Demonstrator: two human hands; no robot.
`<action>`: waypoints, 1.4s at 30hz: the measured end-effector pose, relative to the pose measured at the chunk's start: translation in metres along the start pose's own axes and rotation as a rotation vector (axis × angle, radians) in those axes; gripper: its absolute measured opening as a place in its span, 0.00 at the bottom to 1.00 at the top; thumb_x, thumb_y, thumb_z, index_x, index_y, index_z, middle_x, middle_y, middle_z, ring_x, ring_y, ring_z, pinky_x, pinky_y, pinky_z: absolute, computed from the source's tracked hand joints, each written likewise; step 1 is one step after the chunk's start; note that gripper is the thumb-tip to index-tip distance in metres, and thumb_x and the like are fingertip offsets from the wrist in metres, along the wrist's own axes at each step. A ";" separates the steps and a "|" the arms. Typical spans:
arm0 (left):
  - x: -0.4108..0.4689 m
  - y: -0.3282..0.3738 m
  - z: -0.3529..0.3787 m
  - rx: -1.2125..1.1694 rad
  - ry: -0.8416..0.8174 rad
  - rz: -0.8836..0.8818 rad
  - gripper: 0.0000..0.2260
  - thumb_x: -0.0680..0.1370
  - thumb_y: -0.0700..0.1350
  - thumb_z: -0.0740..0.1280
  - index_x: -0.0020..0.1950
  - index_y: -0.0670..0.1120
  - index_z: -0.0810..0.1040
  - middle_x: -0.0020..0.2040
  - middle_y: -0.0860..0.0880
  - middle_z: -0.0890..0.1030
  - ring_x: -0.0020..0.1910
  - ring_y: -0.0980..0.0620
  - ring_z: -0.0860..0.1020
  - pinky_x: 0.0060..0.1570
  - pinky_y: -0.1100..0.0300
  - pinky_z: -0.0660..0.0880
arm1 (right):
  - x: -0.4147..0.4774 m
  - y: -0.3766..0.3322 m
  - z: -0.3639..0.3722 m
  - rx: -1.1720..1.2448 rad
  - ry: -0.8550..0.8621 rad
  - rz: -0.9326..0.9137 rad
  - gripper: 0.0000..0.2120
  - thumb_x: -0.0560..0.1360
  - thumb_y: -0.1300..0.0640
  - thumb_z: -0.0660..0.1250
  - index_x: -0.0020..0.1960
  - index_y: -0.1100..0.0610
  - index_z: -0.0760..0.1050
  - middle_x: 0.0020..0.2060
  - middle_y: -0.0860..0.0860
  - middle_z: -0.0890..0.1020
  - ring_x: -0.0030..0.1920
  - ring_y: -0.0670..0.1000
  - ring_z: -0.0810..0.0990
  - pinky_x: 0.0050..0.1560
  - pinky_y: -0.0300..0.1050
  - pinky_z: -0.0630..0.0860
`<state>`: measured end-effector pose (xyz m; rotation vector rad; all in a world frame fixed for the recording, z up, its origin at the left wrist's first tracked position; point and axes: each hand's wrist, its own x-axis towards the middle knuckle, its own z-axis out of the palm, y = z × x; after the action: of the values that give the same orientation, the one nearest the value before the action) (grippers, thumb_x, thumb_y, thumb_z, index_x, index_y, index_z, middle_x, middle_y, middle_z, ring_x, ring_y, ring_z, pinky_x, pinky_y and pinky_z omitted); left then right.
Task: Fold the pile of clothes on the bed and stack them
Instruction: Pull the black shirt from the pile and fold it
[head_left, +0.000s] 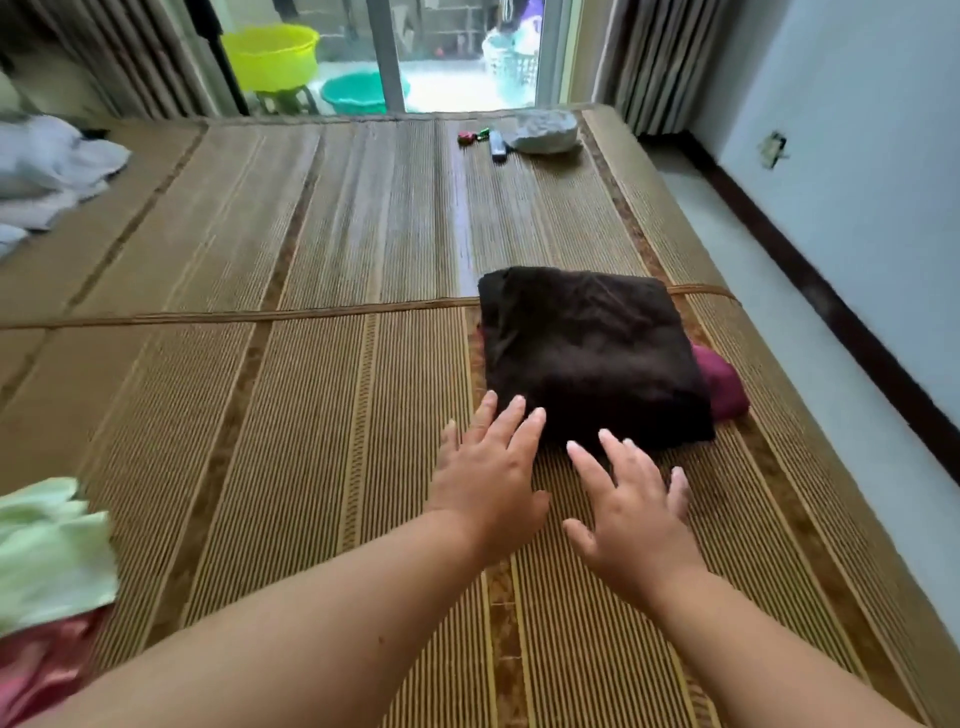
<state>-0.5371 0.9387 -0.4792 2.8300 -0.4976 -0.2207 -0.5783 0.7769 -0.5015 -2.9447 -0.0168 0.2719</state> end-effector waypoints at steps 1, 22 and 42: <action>-0.026 -0.017 -0.004 0.001 -0.021 -0.019 0.34 0.77 0.57 0.58 0.78 0.55 0.45 0.79 0.54 0.44 0.77 0.51 0.36 0.72 0.44 0.37 | -0.012 -0.027 0.003 0.010 -0.021 0.001 0.37 0.76 0.40 0.60 0.77 0.40 0.42 0.77 0.48 0.43 0.77 0.52 0.41 0.72 0.66 0.40; -0.446 -0.329 -0.267 -0.040 -0.119 -0.494 0.27 0.75 0.58 0.63 0.74 0.58 0.63 0.77 0.54 0.58 0.77 0.46 0.51 0.71 0.37 0.51 | -0.200 -0.531 -0.080 0.021 -0.187 -0.556 0.33 0.74 0.41 0.65 0.76 0.42 0.55 0.74 0.48 0.63 0.72 0.53 0.64 0.71 0.71 0.51; -0.516 -0.346 -0.333 -0.102 0.065 -0.465 0.27 0.75 0.59 0.64 0.73 0.60 0.62 0.76 0.56 0.60 0.75 0.53 0.55 0.72 0.44 0.54 | -0.236 -0.614 -0.178 -0.112 -0.099 -0.658 0.32 0.74 0.41 0.65 0.75 0.42 0.58 0.74 0.46 0.62 0.72 0.51 0.64 0.72 0.66 0.50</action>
<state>-0.8445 1.5108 -0.2038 2.7979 0.1884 -0.2307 -0.7746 1.3420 -0.1745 -2.8253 -1.0132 0.3164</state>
